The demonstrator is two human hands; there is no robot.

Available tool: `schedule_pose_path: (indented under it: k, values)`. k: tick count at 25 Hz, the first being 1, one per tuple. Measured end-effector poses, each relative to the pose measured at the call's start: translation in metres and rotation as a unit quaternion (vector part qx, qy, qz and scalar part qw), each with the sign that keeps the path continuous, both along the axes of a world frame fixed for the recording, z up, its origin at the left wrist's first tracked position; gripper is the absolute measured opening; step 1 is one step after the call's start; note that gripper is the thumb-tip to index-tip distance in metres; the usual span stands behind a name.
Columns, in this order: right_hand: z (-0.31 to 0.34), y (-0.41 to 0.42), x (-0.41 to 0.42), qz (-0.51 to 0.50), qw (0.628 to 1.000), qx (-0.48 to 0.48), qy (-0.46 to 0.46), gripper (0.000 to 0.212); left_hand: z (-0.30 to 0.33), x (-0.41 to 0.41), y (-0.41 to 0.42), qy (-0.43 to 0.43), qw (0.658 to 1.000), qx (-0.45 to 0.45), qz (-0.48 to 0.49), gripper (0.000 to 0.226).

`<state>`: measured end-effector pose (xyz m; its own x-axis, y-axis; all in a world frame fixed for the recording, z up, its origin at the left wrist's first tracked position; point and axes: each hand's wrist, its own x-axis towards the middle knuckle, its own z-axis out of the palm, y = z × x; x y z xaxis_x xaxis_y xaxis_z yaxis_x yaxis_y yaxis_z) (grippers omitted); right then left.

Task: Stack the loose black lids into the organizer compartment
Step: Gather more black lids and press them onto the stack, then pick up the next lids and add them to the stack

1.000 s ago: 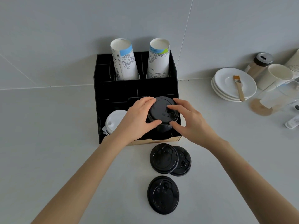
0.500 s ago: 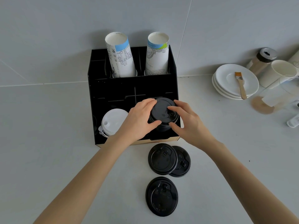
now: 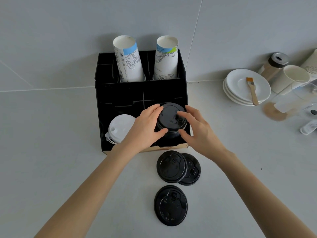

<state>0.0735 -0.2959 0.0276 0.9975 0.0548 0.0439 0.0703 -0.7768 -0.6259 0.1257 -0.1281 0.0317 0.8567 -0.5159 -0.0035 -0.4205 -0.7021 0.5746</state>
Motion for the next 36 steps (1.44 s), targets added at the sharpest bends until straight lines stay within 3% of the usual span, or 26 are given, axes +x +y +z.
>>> schedule_pose_path:
  k: [11, 17, 23, 36]
  values:
    - [-0.003, 0.001, -0.056, -0.001, 1.000, 0.008, 0.022, 0.042, -0.007, -0.057, 0.031, 0.014, 0.998, -0.067, 0.007, 0.050]
    - [-0.028, 0.011, -0.080, 0.031, 0.996, 0.012, 0.078, 0.043, -0.037, -0.089, 0.030, 0.057, 0.998, -0.036, -0.010, 0.052]
    - [-0.048, 0.014, -0.089, 0.041, 0.993, 0.022, 0.111, 0.052, -0.060, -0.097, 0.022, 0.126, 0.990, 0.057, -0.013, 0.069]
    - [-0.054, 0.016, -0.092, 0.018, 0.996, 0.039, 0.083, 0.051, -0.066, -0.105, 0.017, 0.113, 0.992, 0.049, -0.007, 0.073]
